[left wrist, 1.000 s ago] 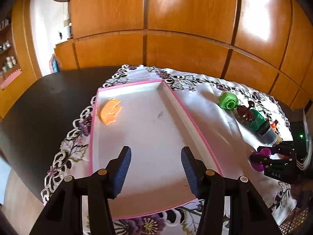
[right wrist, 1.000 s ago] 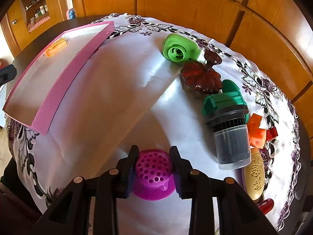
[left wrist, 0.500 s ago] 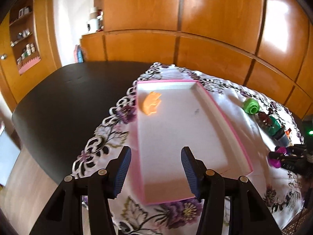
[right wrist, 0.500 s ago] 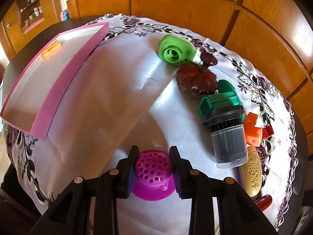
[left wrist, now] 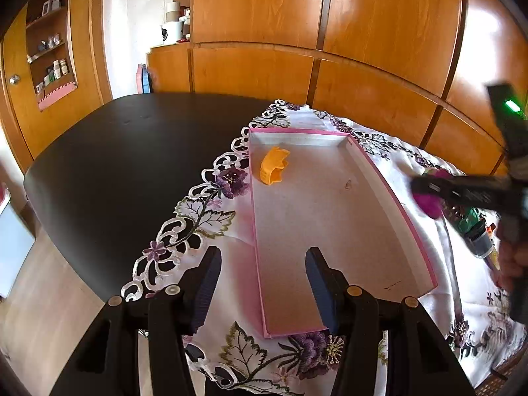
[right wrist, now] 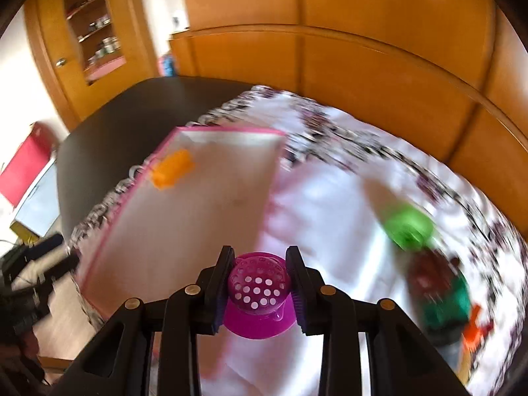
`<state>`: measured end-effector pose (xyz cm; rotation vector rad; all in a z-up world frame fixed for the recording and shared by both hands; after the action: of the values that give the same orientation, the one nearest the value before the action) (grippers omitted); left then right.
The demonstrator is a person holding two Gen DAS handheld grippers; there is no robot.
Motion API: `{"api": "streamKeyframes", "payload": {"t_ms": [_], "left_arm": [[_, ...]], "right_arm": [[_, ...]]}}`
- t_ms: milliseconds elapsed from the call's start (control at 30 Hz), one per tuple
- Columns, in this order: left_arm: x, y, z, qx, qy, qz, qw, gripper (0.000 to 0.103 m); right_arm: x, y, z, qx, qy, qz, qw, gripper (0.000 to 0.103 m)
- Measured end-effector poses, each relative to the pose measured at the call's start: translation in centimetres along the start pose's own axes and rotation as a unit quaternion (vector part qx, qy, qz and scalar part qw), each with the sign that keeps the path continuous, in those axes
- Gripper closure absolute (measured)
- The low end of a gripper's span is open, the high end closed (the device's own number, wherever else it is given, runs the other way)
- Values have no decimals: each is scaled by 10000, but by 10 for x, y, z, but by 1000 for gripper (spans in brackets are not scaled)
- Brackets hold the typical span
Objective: Organize rigid objects
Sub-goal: 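Lower the magenta cup into the tray beside the orange piece, open right gripper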
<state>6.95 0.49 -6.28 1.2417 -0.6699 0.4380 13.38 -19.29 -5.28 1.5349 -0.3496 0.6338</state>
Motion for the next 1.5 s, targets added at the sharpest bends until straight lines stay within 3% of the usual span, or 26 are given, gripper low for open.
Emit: {"api": "streamKeyframes", "payload": {"t_ms": [300, 467, 800, 1000, 1500], "left_arm": [[-3, -3, -9, 10, 82, -80, 9999, 49], [-6, -7, -12, 8, 115, -129, 9999, 49], [-8, -8, -15, 34, 135, -145, 9998, 49], [-8, -6, -17, 77, 182, -130, 9997, 46], [-11, -1, -21, 115, 277, -109, 9995, 46]], "right_arm": [[53, -74, -45, -178, -127, -313, 9993, 71], [48, -114, -63, -367, 143, -759, 9963, 71], [53, -118, -79, -348, 206, -739, 9964, 72], [42, -106, -81, -90, 89, -766, 9970, 58], [15, -72, -77, -158, 151, -467, 9987, 58]]}}
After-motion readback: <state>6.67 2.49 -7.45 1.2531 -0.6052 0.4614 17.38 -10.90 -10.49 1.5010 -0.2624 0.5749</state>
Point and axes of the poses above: each gripper's, at about its wrist camera, not at the fingertips, and y roughly against the way its jaws point, z to its right, x to its top, the point moved 7 cm from there along -y, roughly the way its jaws point, and after that the axes turned 8 degrees about -x, right-handed, at the moved point
